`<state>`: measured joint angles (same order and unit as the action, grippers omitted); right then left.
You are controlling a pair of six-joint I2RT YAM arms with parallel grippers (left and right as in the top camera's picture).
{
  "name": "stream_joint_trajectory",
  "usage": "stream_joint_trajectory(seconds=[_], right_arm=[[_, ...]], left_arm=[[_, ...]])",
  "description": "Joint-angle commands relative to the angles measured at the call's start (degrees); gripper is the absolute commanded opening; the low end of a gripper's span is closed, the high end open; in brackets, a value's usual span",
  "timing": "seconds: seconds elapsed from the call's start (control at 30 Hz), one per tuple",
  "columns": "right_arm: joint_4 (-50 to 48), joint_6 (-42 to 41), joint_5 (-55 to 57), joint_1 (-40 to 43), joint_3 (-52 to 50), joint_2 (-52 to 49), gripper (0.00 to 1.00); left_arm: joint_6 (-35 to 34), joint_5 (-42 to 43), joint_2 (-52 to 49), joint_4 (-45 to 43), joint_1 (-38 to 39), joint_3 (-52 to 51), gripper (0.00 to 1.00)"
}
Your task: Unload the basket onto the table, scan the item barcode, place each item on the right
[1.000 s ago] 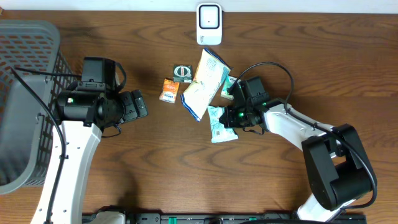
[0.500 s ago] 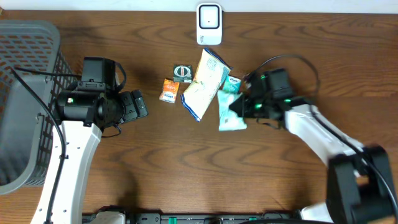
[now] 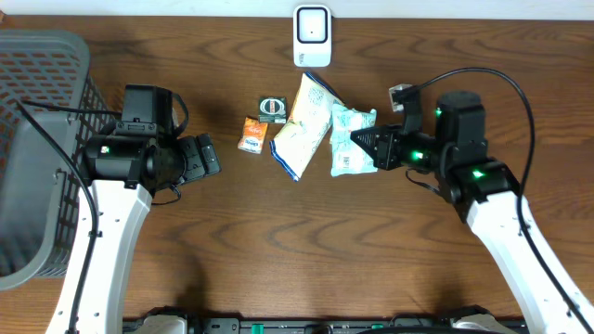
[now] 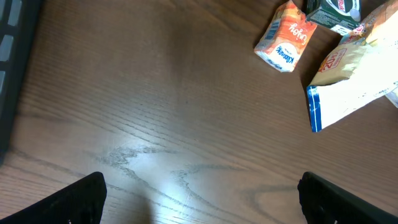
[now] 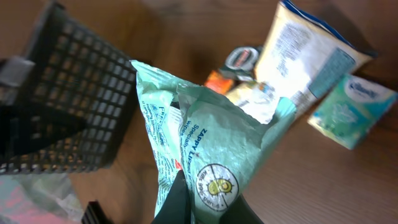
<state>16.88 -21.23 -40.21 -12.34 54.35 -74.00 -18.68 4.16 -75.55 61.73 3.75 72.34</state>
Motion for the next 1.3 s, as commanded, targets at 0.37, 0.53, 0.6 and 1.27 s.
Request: stream_joint_trajectory(seconds=[0.37, 0.53, 0.6, 1.27], right_arm=[[-2.2, 0.0, -7.3, -0.1, 0.1, 3.7, 0.01], [-2.4, 0.0, -7.3, -0.1, 0.1, 3.7, 0.01], [-2.5, 0.0, -7.3, -0.1, 0.1, 3.7, 0.01], [-2.5, 0.0, -7.3, -0.1, 0.1, 3.6, 0.01]], left_arm=[[-0.5, -0.2, 0.0, 0.3, -0.3, 0.0, 0.98], [-0.5, -0.2, 0.0, 0.3, -0.3, 0.0, 0.98], [-0.5, -0.2, 0.0, 0.3, -0.3, 0.0, 0.98], [-0.5, -0.2, 0.0, 0.3, -0.3, 0.0, 0.98]])
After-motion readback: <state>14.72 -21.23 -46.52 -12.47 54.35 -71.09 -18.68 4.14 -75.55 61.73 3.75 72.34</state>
